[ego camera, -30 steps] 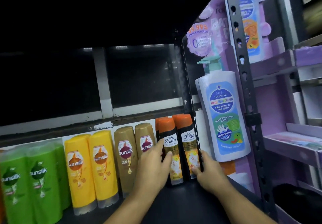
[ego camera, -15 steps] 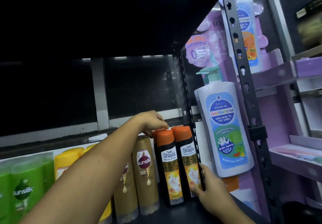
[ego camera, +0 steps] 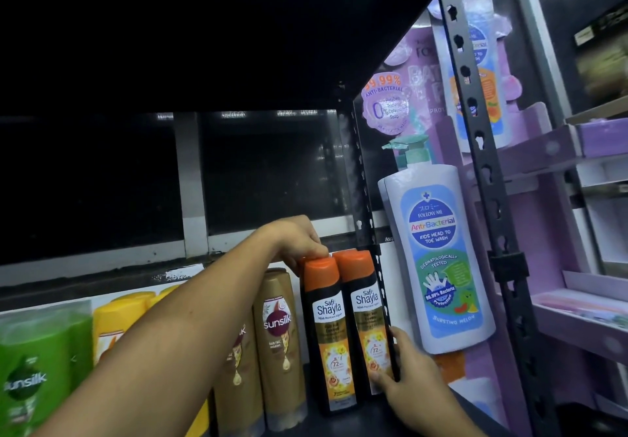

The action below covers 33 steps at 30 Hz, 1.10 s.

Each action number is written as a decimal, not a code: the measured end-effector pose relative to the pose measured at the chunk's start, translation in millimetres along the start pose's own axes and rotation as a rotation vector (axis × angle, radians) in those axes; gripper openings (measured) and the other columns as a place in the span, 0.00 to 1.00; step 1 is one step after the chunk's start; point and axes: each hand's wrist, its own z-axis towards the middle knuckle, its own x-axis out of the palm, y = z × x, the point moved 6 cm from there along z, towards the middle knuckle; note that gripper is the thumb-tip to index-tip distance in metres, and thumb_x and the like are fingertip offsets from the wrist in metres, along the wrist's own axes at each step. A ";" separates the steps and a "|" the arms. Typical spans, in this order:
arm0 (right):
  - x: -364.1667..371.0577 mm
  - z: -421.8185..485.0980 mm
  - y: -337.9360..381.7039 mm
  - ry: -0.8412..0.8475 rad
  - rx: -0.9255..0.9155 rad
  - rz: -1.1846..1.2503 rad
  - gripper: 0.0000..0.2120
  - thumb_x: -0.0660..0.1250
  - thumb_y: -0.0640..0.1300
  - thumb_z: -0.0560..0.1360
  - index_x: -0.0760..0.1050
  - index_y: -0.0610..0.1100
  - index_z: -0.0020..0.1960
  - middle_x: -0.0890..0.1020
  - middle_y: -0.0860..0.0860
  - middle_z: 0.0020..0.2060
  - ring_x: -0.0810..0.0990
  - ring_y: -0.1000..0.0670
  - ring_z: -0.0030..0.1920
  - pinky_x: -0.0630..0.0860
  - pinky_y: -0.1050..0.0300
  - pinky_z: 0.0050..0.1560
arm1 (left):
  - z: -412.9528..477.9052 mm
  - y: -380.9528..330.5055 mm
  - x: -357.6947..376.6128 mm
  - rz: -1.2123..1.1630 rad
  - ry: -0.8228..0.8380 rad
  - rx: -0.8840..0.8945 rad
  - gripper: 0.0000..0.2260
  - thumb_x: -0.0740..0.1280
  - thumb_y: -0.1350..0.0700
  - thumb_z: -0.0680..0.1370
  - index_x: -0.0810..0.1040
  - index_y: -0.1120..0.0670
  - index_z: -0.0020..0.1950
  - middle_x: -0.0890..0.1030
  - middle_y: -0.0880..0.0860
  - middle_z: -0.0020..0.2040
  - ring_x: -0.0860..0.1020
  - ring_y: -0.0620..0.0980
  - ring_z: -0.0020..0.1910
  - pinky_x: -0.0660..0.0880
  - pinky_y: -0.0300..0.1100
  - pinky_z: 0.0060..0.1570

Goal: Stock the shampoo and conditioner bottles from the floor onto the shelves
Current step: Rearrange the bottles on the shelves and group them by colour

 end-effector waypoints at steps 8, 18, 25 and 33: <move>0.1 -0.3 2.3 0.013 0.016 -0.022 0.32 0.73 0.44 0.76 0.62 0.56 0.73 0.79 0.63 0.52 0.77 0.59 0.54 0.72 0.63 0.59 | 8.5 -15.5 -1.9 -0.082 -0.011 0.049 0.15 0.70 0.46 0.81 0.81 0.49 0.66 0.84 0.53 0.58 0.83 0.51 0.53 0.83 0.48 0.52; 0.8 1.4 1.7 0.006 0.006 -0.030 0.32 0.73 0.45 0.76 0.60 0.58 0.73 0.77 0.64 0.49 0.76 0.61 0.51 0.67 0.69 0.54 | 12.8 -36.0 25.8 -0.138 0.205 0.118 0.14 0.64 0.55 0.85 0.80 0.43 0.68 0.77 0.50 0.68 0.78 0.53 0.60 0.78 0.47 0.49; 2.9 3.8 -0.5 0.017 0.025 -0.032 0.32 0.73 0.44 0.76 0.60 0.59 0.73 0.78 0.65 0.50 0.78 0.59 0.53 0.70 0.65 0.59 | 14.5 -32.8 26.4 -0.039 0.156 0.140 0.13 0.61 0.52 0.86 0.78 0.41 0.68 0.78 0.50 0.64 0.78 0.55 0.62 0.77 0.60 0.63; 4.3 4.1 -1.3 0.037 0.024 -0.021 0.32 0.71 0.43 0.77 0.59 0.60 0.74 0.77 0.65 0.48 0.76 0.60 0.52 0.70 0.65 0.59 | 19.7 -36.7 28.7 0.099 0.157 0.135 0.14 0.60 0.51 0.86 0.77 0.38 0.68 0.77 0.51 0.69 0.78 0.56 0.63 0.76 0.61 0.63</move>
